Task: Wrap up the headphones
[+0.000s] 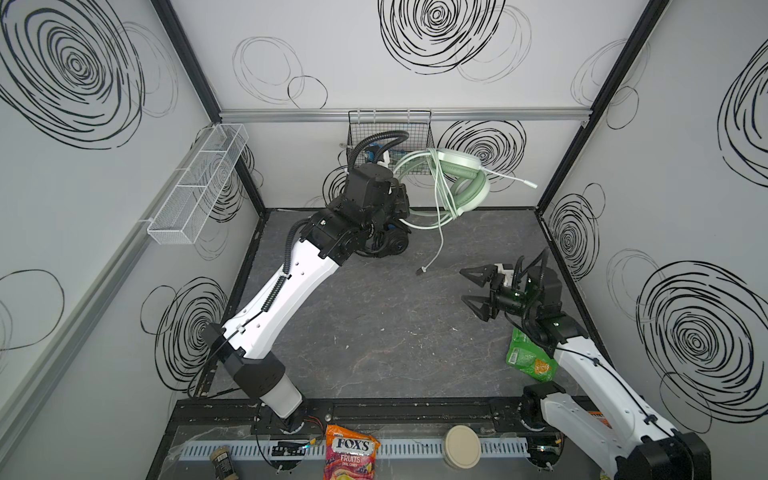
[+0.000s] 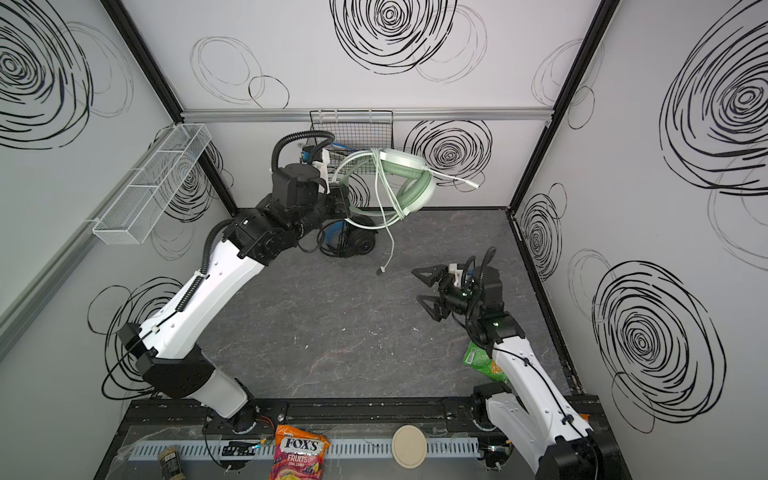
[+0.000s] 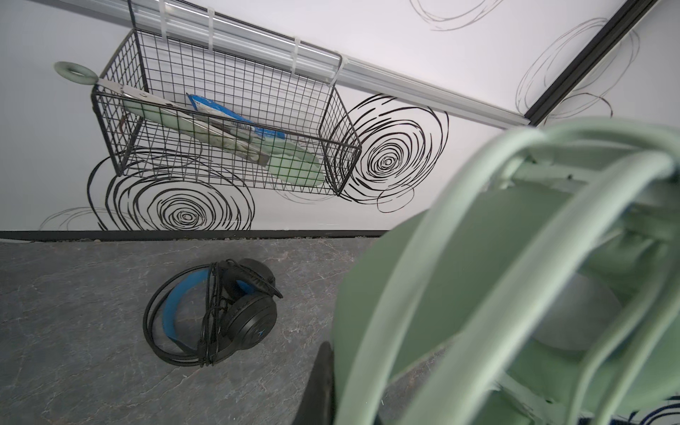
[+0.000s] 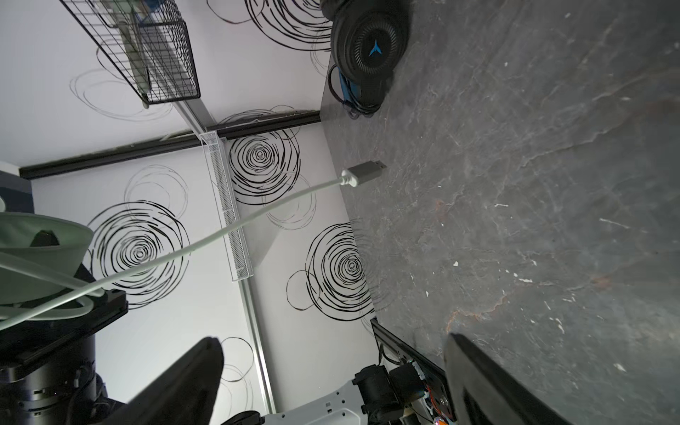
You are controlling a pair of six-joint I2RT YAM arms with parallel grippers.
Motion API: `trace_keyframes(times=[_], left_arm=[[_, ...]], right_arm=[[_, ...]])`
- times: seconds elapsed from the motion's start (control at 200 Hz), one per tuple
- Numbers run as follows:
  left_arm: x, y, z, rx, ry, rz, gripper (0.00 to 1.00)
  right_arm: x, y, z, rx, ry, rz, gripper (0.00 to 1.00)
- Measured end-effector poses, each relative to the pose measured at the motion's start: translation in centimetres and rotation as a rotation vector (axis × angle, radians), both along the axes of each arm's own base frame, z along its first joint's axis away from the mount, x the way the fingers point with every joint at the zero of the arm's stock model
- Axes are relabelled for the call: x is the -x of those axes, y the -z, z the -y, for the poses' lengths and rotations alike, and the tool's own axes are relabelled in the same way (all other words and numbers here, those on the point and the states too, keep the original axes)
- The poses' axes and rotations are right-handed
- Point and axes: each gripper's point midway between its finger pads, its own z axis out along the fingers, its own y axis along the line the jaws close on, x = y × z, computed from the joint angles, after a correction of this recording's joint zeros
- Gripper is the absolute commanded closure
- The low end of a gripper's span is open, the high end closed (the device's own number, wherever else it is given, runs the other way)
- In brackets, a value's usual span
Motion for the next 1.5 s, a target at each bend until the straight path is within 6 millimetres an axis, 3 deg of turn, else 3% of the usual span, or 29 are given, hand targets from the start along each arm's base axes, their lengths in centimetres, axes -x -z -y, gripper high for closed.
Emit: trace_keyframes(times=[0.23, 0.525, 1.186, 1.496], left_arm=[[-0.1, 1.2, 1.3, 0.014, 0.052, -0.014, 1.0], [0.1, 2.5, 2.4, 0.024, 0.079, -0.033, 1.0], [1.7, 1.9, 5.3, 0.059, 0.157, -0.014, 1.0], [2.2, 2.9, 6.5, 0.059, 0.183, -0.025, 1.0]], right_arm=[[-0.8, -0.9, 0.3, -0.088, 0.063, -0.03, 0.03], [-2.0, -0.2, 0.1, -0.141, 0.093, -0.089, 0.03], [-1.7, -0.5, -1.4, -0.183, 0.057, -0.103, 0.03], [-0.9, -0.5, -1.6, -0.194, 0.053, -0.1, 0.03]])
